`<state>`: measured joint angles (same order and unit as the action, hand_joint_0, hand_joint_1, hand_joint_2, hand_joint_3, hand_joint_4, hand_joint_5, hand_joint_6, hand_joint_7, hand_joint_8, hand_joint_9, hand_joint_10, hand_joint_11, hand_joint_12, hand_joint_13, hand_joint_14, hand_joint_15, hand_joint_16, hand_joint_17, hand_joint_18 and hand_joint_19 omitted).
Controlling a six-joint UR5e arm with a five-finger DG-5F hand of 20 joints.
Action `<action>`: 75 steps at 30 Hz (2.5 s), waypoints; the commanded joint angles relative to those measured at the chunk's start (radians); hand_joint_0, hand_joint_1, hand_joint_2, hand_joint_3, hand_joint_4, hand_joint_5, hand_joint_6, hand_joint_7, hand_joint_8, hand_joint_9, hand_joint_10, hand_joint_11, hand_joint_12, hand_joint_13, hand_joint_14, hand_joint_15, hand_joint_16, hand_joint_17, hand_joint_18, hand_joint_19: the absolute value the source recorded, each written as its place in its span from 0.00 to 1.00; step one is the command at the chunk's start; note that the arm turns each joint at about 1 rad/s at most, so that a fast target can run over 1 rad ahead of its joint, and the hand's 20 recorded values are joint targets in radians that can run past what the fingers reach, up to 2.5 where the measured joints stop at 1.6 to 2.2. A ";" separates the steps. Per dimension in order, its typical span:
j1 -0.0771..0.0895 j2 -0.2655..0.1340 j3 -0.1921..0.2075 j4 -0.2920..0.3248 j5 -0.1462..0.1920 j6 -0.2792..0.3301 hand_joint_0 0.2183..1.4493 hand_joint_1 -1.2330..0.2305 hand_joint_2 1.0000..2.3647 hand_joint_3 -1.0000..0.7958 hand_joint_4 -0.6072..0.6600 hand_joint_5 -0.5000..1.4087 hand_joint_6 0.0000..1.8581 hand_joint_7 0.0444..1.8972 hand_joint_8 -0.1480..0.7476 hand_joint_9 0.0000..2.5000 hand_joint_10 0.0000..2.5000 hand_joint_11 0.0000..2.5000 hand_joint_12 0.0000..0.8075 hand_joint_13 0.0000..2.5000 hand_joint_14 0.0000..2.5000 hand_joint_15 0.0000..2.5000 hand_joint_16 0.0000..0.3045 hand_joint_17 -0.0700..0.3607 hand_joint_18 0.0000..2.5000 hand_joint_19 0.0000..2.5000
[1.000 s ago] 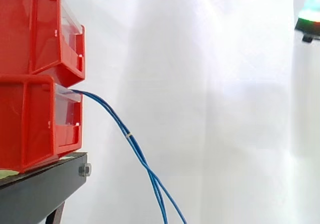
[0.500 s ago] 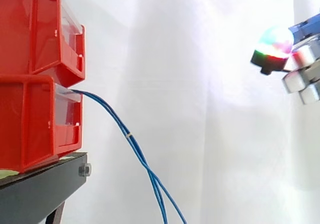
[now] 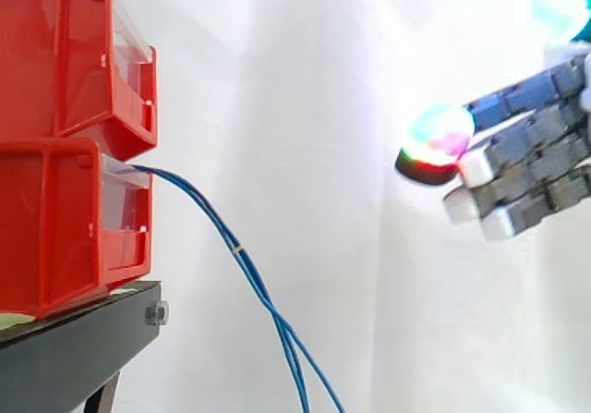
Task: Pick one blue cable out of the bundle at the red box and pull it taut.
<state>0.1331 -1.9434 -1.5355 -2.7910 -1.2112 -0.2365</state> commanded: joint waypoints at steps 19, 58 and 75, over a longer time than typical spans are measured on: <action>-0.009 -0.112 0.000 0.258 0.140 -0.185 0.28 0.24 0.00 0.28 0.76 0.17 0.27 0.49 0.52 0.17 0.00 0.14 0.51 0.13 0.00 0.04 0.19 0.46 0.16 0.09; 0.040 -0.298 0.080 0.515 0.131 -0.277 0.26 0.28 0.00 0.28 0.75 0.18 0.27 0.46 0.53 0.16 0.00 0.09 0.51 0.13 0.00 0.03 0.19 0.47 0.17 0.10; 0.039 -0.404 0.127 0.582 0.116 -0.244 0.28 0.30 0.00 0.32 0.73 0.20 0.27 0.61 0.53 0.16 0.00 0.09 0.51 0.13 0.00 0.03 0.19 0.47 0.17 0.10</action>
<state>0.1723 -2.3094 -1.4340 -2.2283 -1.0881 -0.5124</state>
